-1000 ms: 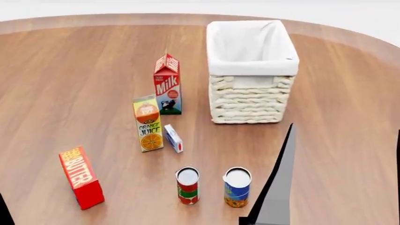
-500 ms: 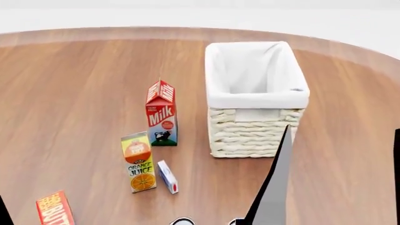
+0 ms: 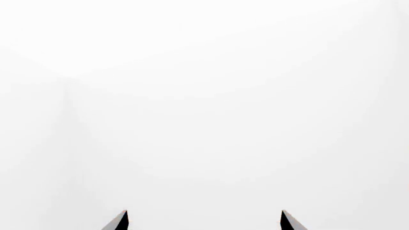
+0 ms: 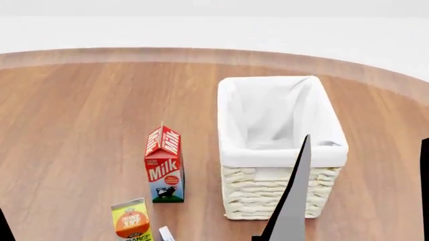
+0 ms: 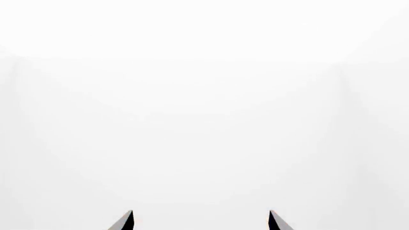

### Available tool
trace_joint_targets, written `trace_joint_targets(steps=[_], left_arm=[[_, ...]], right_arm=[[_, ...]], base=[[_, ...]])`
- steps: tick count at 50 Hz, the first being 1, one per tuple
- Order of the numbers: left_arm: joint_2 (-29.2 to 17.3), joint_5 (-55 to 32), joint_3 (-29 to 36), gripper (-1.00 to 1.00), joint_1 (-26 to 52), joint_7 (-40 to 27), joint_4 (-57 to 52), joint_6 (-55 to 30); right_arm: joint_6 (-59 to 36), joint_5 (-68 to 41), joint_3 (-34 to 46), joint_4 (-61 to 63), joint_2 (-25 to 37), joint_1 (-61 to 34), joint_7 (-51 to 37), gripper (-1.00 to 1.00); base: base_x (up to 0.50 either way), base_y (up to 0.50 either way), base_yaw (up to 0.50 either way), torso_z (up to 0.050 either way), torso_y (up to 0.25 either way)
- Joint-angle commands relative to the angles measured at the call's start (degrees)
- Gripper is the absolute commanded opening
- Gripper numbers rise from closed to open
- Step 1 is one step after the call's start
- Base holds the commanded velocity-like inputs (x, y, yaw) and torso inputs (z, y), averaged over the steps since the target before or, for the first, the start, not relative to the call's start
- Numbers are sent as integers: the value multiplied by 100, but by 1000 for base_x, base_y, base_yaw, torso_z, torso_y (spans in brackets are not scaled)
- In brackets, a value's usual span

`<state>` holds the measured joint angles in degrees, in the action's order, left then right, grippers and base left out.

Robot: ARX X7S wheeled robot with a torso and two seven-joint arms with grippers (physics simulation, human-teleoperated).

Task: Pick up the alphabet soup and the tomato sauce, and put them in the basket.

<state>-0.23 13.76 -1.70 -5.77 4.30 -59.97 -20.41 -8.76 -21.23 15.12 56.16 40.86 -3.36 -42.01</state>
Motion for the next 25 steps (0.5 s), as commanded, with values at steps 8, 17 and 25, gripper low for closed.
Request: trace_joint_targets(steps=[8,17,25], left_arm=[[7,38,17,100,-28,-5,-1,39],[1,65,49,100,-7,7,-1,15],[1,70,77,100,-28,-17,-1,29]], right_arm=[[9,0,41,15,27,-1,-42,100],[79,25,64,-47,23,21,-34,100],[77,47,105,-55,23,50,-50,100]], base=[[450,0,0,0,0],[449,0,0,0,1],[396,0,0,0,2]])
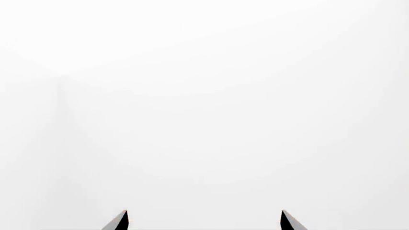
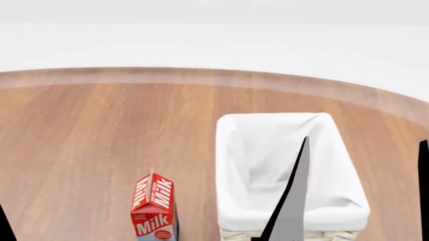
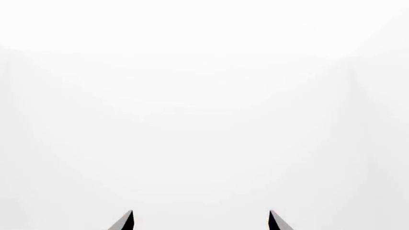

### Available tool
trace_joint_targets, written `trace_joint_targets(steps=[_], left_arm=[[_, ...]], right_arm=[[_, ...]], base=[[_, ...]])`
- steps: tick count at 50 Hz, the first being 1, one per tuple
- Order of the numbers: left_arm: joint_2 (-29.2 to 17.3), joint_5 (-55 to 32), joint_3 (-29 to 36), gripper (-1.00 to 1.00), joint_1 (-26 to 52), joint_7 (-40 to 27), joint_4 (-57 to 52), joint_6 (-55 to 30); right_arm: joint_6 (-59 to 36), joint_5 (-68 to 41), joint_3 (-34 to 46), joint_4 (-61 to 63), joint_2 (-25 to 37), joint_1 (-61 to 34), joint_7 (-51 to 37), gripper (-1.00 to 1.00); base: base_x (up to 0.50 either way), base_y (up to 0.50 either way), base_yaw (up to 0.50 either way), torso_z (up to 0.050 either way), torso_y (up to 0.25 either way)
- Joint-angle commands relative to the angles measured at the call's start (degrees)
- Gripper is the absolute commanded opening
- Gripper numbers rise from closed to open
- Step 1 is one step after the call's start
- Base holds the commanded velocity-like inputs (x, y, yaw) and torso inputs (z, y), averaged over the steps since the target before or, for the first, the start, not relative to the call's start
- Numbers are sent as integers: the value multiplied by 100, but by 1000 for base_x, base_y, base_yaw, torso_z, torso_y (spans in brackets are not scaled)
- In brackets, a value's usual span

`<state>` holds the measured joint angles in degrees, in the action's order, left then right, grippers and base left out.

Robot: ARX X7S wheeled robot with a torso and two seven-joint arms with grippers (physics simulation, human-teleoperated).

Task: Pick up the alphabet soup and the tomato sauce, and put them in the basket.

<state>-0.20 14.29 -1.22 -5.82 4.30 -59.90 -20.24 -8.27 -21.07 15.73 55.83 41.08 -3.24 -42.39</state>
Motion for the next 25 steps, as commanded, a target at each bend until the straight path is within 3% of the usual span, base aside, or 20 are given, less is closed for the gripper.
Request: trace_joint_targets(steps=[1,9,13,16,19,25], left_arm=[[-8,11,29,100,-20,-22,-6,4],[-15,8,16,100,19,-13,-6,-56],[-12,-36,-39,100,7,-15,-6,-57],[-15,-44,-32,100,14,-20,-6,-72],[-7,-24,-13,100,56,-16,-7,-93],[-1,33,39,100,113,-15,-7,-143]], right_arm=[[35,64,68,-51,-8,49,-8,100],[-221,-3,237,124,80,-74,84,100],[-803,-1122,128,406,476,-436,-117,100],[-754,-2343,375,411,1218,-924,-736,100],[-645,-3516,343,308,1546,-846,-837,100],[-836,-3956,706,79,1685,-314,-865,100]], base=[[47,0,0,0,0],[0,0,0,0,0],[0,0,0,0,0],[0,0,0,0,0],[0,0,0,0,0],[0,0,0,0,0]])
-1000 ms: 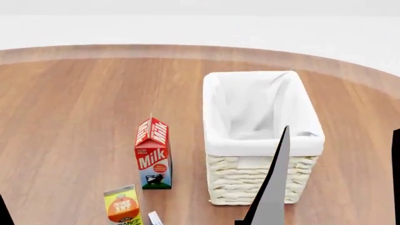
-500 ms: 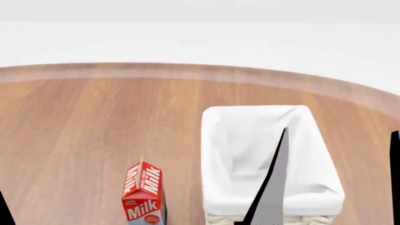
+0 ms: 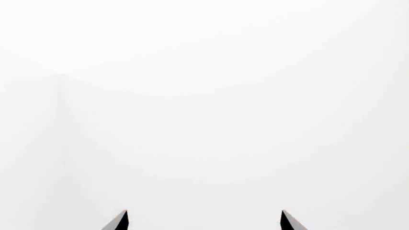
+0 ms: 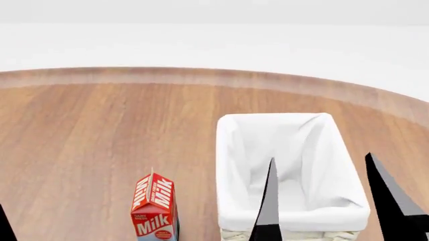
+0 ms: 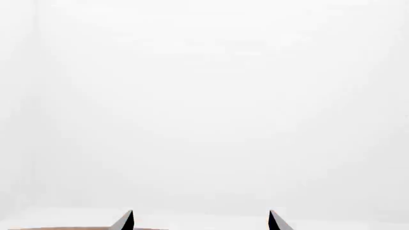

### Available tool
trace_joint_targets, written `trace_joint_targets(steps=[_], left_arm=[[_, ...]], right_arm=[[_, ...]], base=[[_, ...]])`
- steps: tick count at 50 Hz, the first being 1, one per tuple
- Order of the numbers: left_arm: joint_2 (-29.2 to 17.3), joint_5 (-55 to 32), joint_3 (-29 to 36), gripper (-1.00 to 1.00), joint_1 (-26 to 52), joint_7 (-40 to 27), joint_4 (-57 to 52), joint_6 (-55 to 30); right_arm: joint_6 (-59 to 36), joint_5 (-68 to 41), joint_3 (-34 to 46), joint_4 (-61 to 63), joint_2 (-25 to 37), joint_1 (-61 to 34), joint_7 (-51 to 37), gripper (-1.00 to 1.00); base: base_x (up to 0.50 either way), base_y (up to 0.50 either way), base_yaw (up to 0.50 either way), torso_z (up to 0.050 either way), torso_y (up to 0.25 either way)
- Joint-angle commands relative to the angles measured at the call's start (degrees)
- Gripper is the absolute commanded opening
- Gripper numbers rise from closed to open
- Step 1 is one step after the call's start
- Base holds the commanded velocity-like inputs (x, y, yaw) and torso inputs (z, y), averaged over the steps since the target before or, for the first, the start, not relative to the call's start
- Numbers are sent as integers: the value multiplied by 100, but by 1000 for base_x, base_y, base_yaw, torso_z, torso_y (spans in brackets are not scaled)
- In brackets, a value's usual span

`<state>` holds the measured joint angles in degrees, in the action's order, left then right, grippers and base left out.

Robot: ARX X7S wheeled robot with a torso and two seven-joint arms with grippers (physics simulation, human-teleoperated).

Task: Pick up the alphabet soup and the tomato sauce, and put them in the basket.

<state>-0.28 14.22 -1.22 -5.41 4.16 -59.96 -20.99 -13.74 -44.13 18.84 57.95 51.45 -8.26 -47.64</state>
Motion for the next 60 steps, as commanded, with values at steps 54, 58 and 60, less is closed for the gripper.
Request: trace_joint_targets(steps=[54,58,60], left_arm=[[17,175,128,100,12,-14,-3,-35],[16,203,175,100,30,-24,-2,-66],[16,188,159,100,18,-21,-2,-43]], right_arm=[[1463,292,4724,-2025,717,2358,-1072,100],[1531,302,4759,-2307,582,2399,-967,100],[1511,295,4776,-2330,567,2403,-957,100]], base=[[0,0,0,0,0],[0,0,0,0,0],[0,0,0,0,0]])
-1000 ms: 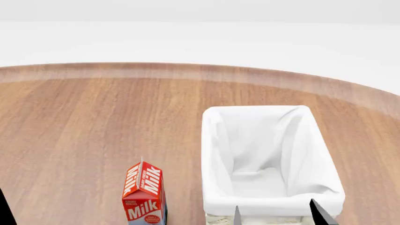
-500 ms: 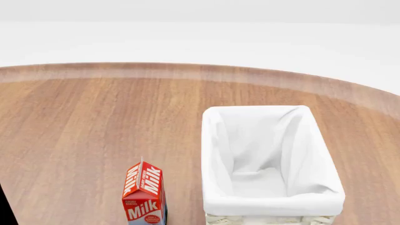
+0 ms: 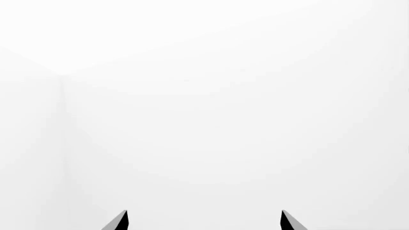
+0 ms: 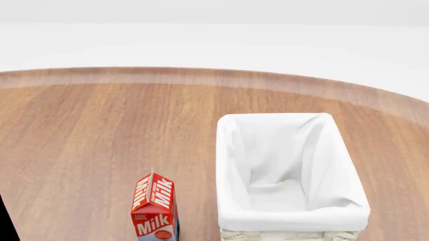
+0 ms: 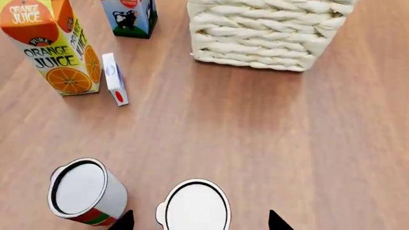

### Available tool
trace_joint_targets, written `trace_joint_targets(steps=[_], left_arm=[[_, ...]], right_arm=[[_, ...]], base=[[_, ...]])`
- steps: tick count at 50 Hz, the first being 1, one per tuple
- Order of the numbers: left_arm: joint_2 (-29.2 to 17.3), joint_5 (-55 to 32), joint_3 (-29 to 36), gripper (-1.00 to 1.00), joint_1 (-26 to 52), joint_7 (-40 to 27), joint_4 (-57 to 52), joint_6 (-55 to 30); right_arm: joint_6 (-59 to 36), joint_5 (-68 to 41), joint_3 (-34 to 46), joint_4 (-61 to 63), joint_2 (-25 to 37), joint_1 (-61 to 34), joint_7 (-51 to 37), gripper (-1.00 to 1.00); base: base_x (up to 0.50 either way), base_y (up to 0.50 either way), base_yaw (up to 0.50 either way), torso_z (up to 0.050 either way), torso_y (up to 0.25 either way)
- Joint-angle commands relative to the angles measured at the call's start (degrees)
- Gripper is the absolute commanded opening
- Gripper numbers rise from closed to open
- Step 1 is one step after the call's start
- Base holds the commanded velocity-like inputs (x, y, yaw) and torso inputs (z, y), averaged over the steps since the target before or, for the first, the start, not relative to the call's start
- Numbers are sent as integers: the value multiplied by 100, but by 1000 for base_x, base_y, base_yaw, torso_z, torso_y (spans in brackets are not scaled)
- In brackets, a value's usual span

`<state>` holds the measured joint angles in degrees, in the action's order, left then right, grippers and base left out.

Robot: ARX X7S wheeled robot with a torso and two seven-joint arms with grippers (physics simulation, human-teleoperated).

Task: Pick up the alphabet soup and the tomato sauce, and put them in the basket.

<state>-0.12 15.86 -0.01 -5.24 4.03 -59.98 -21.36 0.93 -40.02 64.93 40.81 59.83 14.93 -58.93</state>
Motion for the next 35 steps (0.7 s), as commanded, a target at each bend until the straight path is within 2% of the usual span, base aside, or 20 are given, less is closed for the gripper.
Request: trace_joint_targets(steps=[1,14,19,35], left_arm=[[1,17,28,100,-6,-9,0,5],[1,7,30,100,-11,-21,0,4],[0,-8,21,100,-33,-29,0,35],[-2,-1,46,100,-17,-38,0,-1]], right_arm=[[-59,-162,174,-439,-194,64,100,100],[-315,156,251,-363,-250,-17,-15,100],[-234,235,268,-744,-438,-34,138,100],[-354,-193,106,-1160,-679,-387,408,100]], base=[[0,0,0,0,0],[0,0,0,0,0],[0,0,0,0,0],[0,0,0,0,0]])
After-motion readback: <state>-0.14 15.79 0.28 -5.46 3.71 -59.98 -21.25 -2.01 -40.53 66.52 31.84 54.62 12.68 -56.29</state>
